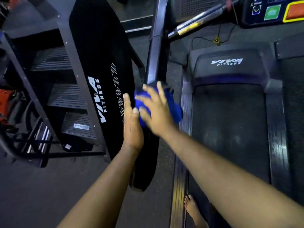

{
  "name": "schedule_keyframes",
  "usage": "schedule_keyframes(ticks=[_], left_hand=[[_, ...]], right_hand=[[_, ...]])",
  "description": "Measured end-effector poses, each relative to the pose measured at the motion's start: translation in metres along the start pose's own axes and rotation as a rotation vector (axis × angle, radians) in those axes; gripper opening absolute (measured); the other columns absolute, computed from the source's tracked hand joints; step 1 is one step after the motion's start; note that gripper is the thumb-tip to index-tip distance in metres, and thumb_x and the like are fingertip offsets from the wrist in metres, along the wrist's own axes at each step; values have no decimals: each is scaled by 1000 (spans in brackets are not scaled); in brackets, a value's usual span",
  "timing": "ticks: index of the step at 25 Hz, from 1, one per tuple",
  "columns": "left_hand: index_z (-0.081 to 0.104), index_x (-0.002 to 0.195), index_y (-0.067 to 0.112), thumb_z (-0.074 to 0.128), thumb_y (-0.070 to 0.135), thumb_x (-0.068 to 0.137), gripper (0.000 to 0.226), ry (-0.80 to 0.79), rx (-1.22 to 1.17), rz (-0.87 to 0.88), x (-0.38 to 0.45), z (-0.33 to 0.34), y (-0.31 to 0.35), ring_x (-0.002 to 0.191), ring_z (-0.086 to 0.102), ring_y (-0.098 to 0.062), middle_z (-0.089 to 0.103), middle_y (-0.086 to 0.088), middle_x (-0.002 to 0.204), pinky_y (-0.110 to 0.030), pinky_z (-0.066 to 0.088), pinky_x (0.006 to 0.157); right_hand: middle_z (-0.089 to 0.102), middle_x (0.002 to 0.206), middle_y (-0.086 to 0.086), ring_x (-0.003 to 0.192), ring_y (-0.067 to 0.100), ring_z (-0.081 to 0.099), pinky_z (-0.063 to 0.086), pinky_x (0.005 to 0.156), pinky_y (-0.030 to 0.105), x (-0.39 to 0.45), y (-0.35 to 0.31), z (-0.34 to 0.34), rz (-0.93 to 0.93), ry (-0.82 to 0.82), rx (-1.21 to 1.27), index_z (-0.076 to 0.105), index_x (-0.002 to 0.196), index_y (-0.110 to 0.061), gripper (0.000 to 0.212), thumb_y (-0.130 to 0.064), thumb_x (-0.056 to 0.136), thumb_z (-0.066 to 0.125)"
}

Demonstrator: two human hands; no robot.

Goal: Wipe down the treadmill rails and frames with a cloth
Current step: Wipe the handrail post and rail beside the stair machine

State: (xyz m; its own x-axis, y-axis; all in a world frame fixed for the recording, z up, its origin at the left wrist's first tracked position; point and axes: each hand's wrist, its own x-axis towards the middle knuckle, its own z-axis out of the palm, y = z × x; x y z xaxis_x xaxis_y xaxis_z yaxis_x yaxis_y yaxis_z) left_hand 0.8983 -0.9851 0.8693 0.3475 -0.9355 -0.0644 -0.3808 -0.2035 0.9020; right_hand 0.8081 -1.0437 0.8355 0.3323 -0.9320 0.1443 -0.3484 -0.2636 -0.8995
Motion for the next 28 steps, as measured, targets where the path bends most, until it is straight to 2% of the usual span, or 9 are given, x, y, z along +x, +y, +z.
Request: schedule_keyframes(ticks=[2,4,8,10,13,17,21,25,28], left_hand=[[11,156,16,31,56,96,75,-66,52,-4,-46,-15,-15,152,9,-7,10,1,166,-45,11,125],[12,156,21,31,56,94,73,-78,84,-51,-74,-26,-26,151,11,-5,12,4,165,-46,13,124],[17,156,25,32,55,89,75,38,9,-126,-80,-27,-27,150,16,-6,18,1,165,-45,14,124],[20,156,19,34,49,89,74,87,-91,-58,-82,-27,-29,150,19,-7,21,0,164,-44,14,124],[25,155,18,35,42,89,70,72,-149,-25,-80,-28,-36,148,24,-7,25,-1,162,-44,16,124],[30,149,34,39,42,91,60,-34,-113,35,-75,-29,-41,150,21,-15,25,-2,163,-51,15,123],[27,148,34,35,40,91,58,-30,-5,89,-75,-27,-39,151,19,-12,22,-1,163,-48,14,124],[31,150,32,35,43,85,67,47,-1,-54,-83,-26,-26,147,27,-7,30,2,160,-38,19,123],[24,156,17,34,51,87,77,-63,256,-107,-110,-28,-19,150,22,-11,23,0,163,-31,16,123]], right_hand=[[30,160,-3,153,30,-2,26,108,71,-31,2,1,-99,-96,-45,57,136,-28,45,-35,91,53],[21,164,-2,153,30,-4,26,109,70,4,8,-10,-100,-86,-125,50,142,-32,51,-42,92,48],[-8,167,-2,153,28,-5,22,115,65,21,-7,-7,212,44,25,23,155,-31,66,-35,96,50],[-3,167,-2,153,26,-4,20,117,62,-49,-23,16,194,97,93,26,155,-30,64,-36,95,46],[3,167,-7,154,20,-6,14,119,61,-150,-30,38,76,39,224,32,152,-32,58,-39,96,41],[-2,165,-11,154,22,-2,14,114,70,-93,-3,28,74,49,193,26,153,-37,64,-45,91,42],[7,167,1,152,23,13,21,119,55,-92,-7,38,207,203,310,25,154,-35,67,-44,90,42],[13,165,-10,148,15,19,24,108,42,-176,-26,44,187,115,200,16,150,-55,57,-47,97,35],[40,151,10,136,24,37,30,114,37,-195,-2,38,174,22,188,34,151,-31,52,-40,99,36]])
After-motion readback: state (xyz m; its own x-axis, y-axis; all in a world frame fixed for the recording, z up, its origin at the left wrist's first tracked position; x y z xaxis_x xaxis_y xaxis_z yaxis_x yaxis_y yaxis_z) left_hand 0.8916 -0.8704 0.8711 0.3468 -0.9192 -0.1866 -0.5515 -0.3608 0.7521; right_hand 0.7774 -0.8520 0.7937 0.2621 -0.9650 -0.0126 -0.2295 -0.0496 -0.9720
